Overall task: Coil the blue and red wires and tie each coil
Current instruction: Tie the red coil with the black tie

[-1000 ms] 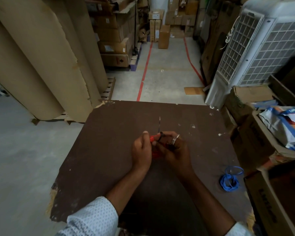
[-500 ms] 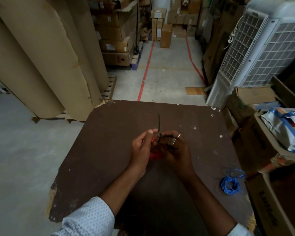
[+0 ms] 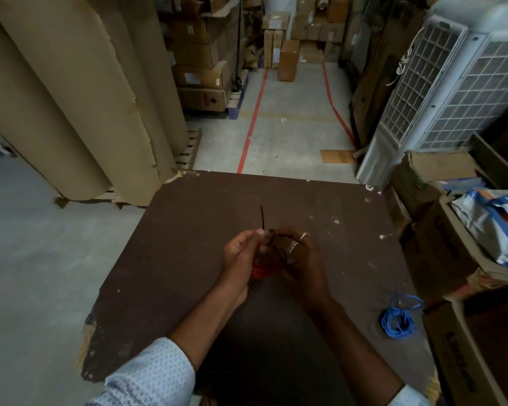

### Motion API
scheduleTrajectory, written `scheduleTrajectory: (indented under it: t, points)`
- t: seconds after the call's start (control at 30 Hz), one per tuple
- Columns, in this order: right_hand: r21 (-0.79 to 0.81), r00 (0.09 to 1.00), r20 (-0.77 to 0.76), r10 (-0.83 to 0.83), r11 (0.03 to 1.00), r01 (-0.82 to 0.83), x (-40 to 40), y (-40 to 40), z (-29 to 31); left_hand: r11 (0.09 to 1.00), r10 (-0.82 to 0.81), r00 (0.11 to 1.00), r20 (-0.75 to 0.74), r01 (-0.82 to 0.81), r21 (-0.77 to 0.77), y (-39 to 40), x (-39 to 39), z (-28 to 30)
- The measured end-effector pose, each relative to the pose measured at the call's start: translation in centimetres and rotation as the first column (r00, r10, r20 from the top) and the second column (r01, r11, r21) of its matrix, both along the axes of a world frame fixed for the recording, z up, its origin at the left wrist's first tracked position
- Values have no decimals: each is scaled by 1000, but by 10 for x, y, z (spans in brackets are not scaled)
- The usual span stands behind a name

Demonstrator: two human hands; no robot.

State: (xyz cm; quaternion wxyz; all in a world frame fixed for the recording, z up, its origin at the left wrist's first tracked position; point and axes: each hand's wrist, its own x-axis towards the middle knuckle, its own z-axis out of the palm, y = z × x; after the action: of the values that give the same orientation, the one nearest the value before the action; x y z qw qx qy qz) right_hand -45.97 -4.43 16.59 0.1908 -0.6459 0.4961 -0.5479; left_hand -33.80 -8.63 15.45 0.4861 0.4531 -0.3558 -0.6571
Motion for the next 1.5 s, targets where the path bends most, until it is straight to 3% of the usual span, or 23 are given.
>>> scheduleTrajectory:
  t: [0.07, 0.23, 0.37, 0.63, 0.83, 1.1, 1.37, 1.5]
  points:
    - [-27, 999, -37, -24, 999, 23, -1, 0, 4, 998, 53, 997, 48, -51, -37, 0, 1, -4]
    - [197, 942, 332, -60, 980, -7, 8, -1, 19, 977, 76, 966, 248, -22, -213, -1, 7, -9]
    - [246, 876, 461, -141, 969, 27, 7, -6, 34, 949, 113, 926, 359, 6, -315, -2, 8, -8]
    - [244, 906, 374, -201, 963, 113, -1, -14, 46, 842, 319, 804, 501, 3, -540, 2, 6, 5]
    - [235, 929, 284, -238, 957, 173, -1, -12, 49, 810, 368, 765, 528, 14, -586, 6, 8, 8]
    - [266, 934, 244, -260, 944, 193, 2, -10, 53, 803, 354, 763, 541, 49, -595, 11, 13, 8]
    - [253, 964, 109, -244, 944, 211, 3, -5, 57, 793, 363, 766, 531, 46, -608, 15, 16, 9]
    - [340, 968, 120, -220, 925, 169, 5, -6, 56, 788, 369, 763, 531, 46, -614, 16, 16, 10]
